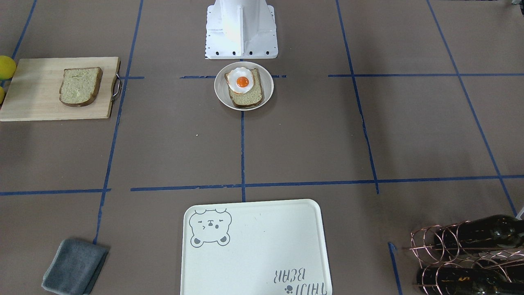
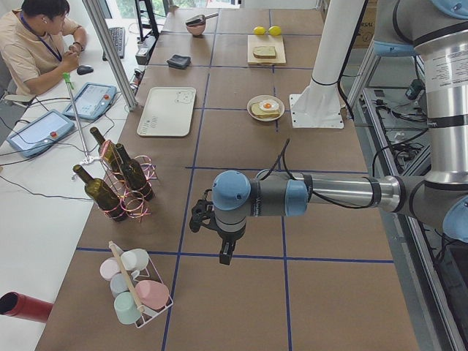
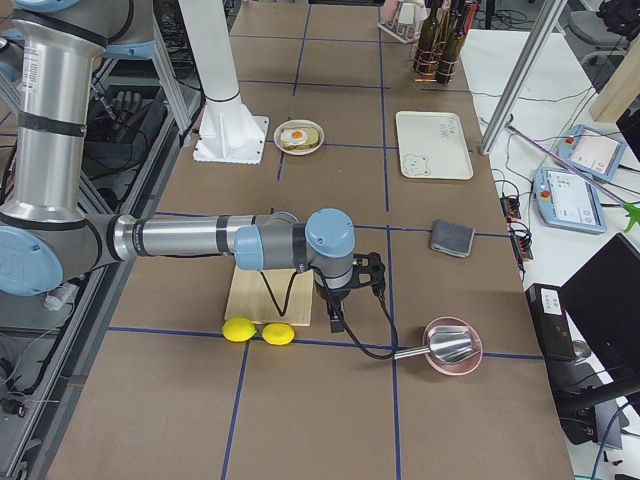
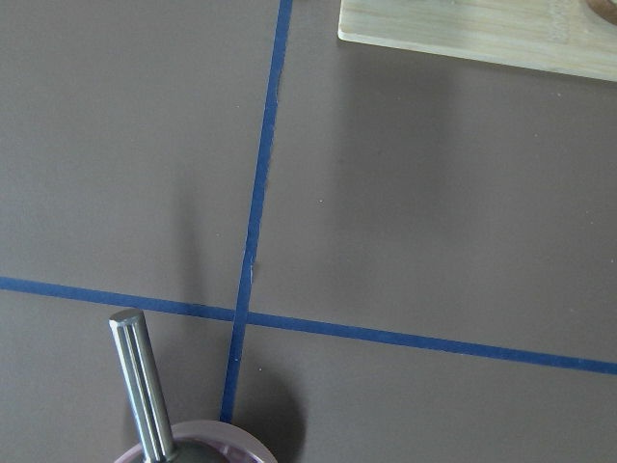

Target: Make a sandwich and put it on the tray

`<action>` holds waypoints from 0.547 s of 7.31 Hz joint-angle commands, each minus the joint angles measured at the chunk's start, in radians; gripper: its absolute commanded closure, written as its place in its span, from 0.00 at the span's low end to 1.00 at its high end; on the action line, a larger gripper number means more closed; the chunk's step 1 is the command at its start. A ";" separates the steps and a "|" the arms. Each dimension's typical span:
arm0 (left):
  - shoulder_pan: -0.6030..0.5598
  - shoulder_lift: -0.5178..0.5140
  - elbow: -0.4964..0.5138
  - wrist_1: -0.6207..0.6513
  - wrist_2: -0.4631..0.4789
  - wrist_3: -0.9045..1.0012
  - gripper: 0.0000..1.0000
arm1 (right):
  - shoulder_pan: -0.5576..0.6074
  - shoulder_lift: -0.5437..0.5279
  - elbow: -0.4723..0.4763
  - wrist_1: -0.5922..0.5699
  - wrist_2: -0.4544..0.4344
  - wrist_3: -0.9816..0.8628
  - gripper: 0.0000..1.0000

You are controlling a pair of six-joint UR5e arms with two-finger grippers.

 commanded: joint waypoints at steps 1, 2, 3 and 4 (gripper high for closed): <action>0.000 0.000 0.000 0.000 0.000 0.000 0.00 | -0.009 -0.003 -0.006 0.005 0.053 -0.010 0.00; 0.000 0.000 0.000 0.000 0.000 0.000 0.00 | -0.007 -0.012 -0.006 0.044 0.060 -0.010 0.00; 0.000 0.000 0.002 0.000 0.000 0.000 0.00 | -0.041 -0.011 0.002 0.088 0.061 0.005 0.00; 0.000 0.000 0.002 0.000 0.000 0.000 0.00 | -0.068 -0.011 0.005 0.154 0.089 0.008 0.00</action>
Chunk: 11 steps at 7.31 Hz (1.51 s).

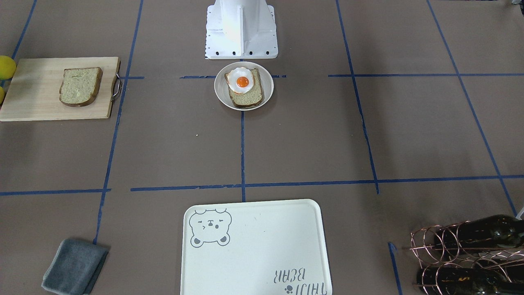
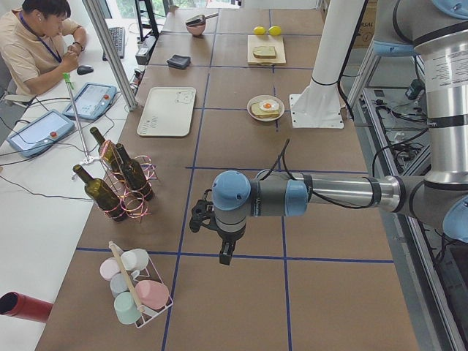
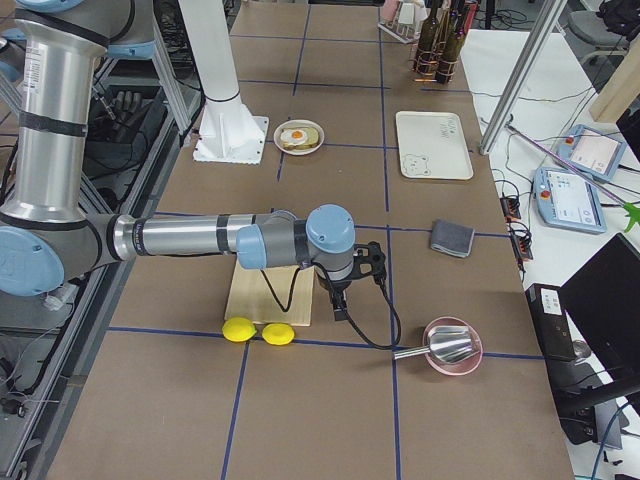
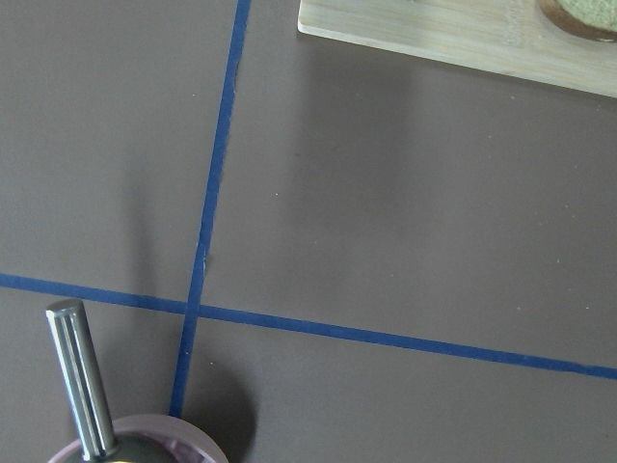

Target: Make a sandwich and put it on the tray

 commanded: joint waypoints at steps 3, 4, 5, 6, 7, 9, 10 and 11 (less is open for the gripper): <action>0.000 0.000 -0.001 0.000 0.000 0.000 0.00 | -0.260 -0.040 0.014 0.374 0.030 0.399 0.00; 0.000 0.000 -0.001 0.000 -0.002 0.000 0.00 | -0.360 -0.092 0.012 0.586 -0.014 0.632 0.00; 0.000 0.000 -0.001 0.000 -0.002 0.000 0.00 | -0.455 -0.158 0.009 0.762 -0.082 0.791 0.00; 0.000 0.000 -0.001 0.000 -0.002 0.000 0.00 | -0.546 -0.218 0.009 0.868 -0.161 0.876 0.01; 0.000 0.000 -0.001 0.000 -0.002 0.000 0.00 | -0.588 -0.246 0.008 0.935 -0.190 0.960 0.04; 0.002 0.000 0.000 0.000 -0.006 0.000 0.00 | -0.678 -0.271 0.002 1.022 -0.264 1.051 0.14; 0.002 0.000 0.001 0.002 -0.030 0.000 0.00 | -0.714 -0.271 -0.001 1.039 -0.282 1.071 0.18; 0.003 0.000 0.001 0.002 -0.032 0.000 0.00 | -0.759 -0.271 -0.001 1.044 -0.325 1.096 0.21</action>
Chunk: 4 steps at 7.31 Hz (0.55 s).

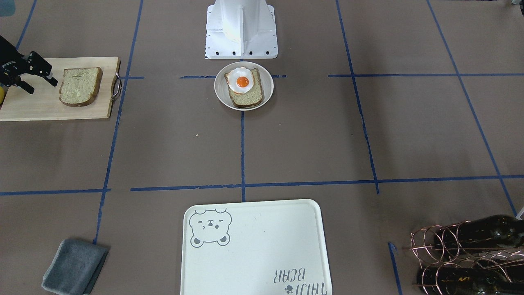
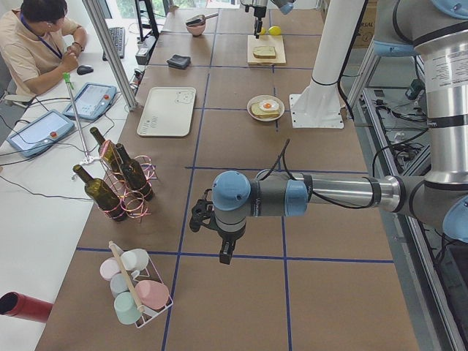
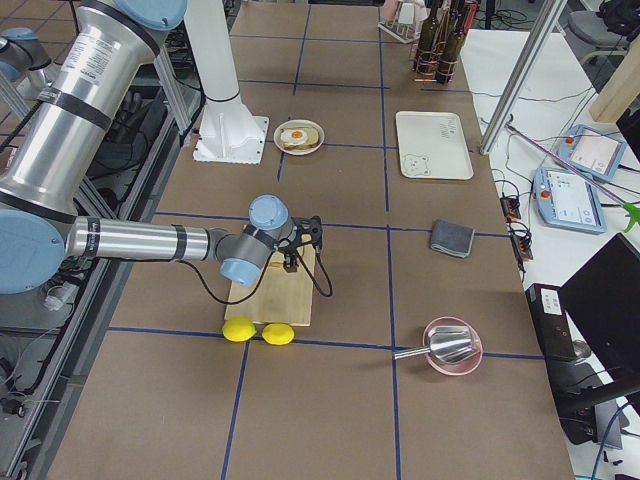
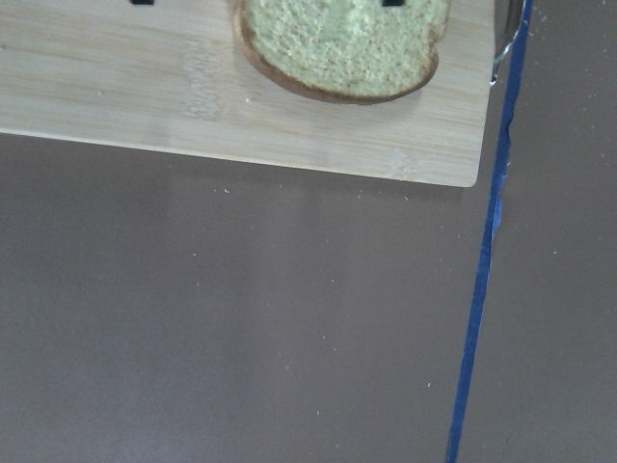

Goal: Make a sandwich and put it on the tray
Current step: 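Lower the right gripper to the bread slice on the wooden board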

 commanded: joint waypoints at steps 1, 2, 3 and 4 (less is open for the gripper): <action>0.001 0.000 0.000 0.001 -0.010 0.000 0.00 | -0.091 -0.002 -0.005 0.016 -0.075 0.043 0.23; 0.001 0.000 0.000 0.001 -0.010 0.000 0.00 | -0.124 -0.002 -0.012 0.016 -0.097 0.052 0.29; 0.001 0.000 0.000 0.001 -0.010 0.000 0.00 | -0.148 -0.002 -0.020 0.016 -0.117 0.053 0.31; 0.001 0.000 0.000 0.001 -0.010 0.000 0.00 | -0.161 -0.002 -0.029 0.016 -0.131 0.052 0.34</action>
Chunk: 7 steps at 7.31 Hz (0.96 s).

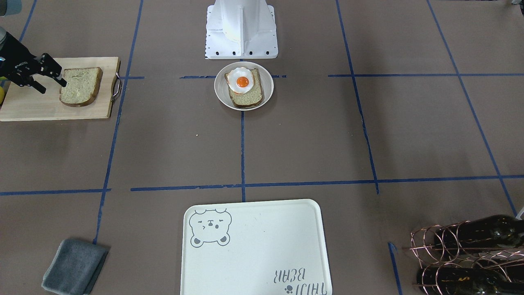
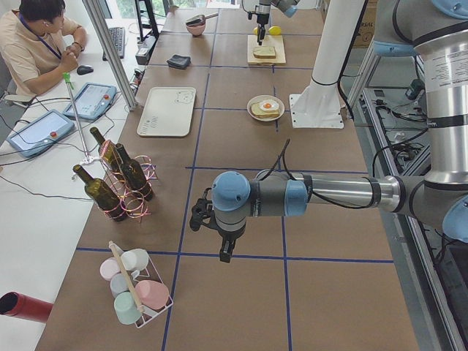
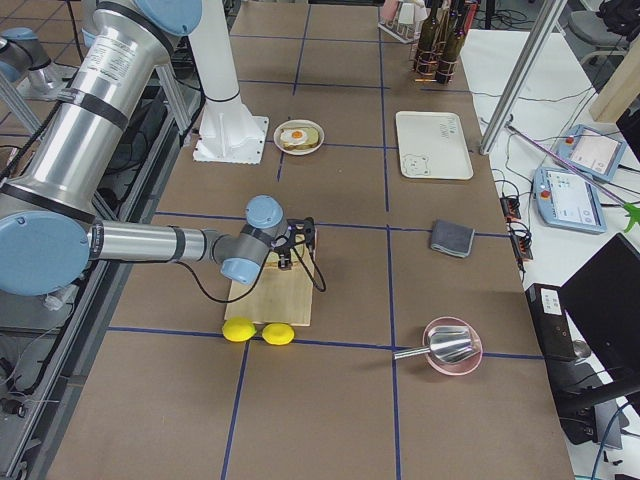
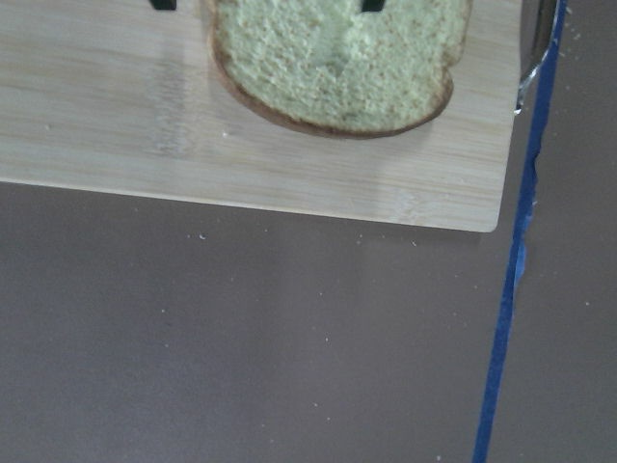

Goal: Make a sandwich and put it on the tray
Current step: 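Lower the right gripper to the bread slice on the wooden board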

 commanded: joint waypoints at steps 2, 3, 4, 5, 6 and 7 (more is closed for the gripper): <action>0.000 0.000 0.000 0.000 0.000 0.000 0.00 | -0.031 0.000 -0.032 0.000 -0.026 0.001 0.41; 0.000 0.000 0.000 0.000 0.000 0.000 0.00 | -0.031 0.000 -0.033 0.000 -0.026 0.001 0.45; 0.000 0.000 0.000 0.000 0.000 0.000 0.00 | -0.031 0.000 -0.033 0.006 -0.024 0.003 0.50; 0.000 0.000 0.000 0.000 0.000 0.000 0.00 | -0.031 0.000 -0.033 0.028 -0.020 0.003 0.59; 0.000 0.000 0.000 0.000 0.000 0.000 0.00 | -0.031 0.000 -0.033 0.029 -0.018 0.004 0.69; 0.000 0.000 0.000 0.000 0.000 0.000 0.00 | -0.031 0.000 -0.033 0.029 -0.017 0.004 0.69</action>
